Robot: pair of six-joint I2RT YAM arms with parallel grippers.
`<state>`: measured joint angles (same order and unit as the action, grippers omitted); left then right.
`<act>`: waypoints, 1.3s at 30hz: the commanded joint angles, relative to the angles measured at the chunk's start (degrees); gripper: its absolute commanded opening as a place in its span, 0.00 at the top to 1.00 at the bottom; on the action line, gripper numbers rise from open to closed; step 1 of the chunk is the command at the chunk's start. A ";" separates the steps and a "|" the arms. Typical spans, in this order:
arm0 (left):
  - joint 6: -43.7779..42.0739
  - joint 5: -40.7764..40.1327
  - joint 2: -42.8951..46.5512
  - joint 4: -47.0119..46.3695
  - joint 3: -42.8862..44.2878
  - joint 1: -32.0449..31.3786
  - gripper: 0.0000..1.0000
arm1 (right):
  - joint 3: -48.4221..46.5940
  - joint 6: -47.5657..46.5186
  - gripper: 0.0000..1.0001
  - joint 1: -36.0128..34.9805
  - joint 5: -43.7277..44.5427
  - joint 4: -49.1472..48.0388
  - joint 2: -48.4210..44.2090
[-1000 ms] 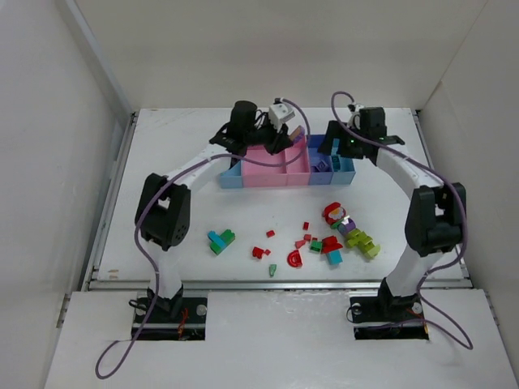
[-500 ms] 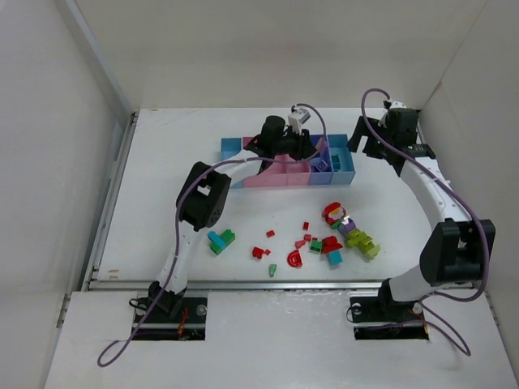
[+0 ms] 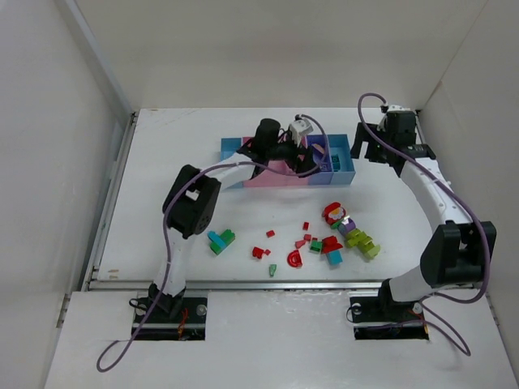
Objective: Sort the legos into containers by color
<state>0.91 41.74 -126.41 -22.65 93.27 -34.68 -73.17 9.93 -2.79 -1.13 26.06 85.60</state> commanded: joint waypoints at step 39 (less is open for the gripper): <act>-4.42 -62.21 89.06 37.24 -44.68 34.05 0.00 | -17.62 -66.88 0.00 -51.52 -31.12 -1.45 27.60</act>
<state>-9.52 -15.27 -39.13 13.41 45.78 -4.32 -88.25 -49.50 -53.30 -27.40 22.55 114.21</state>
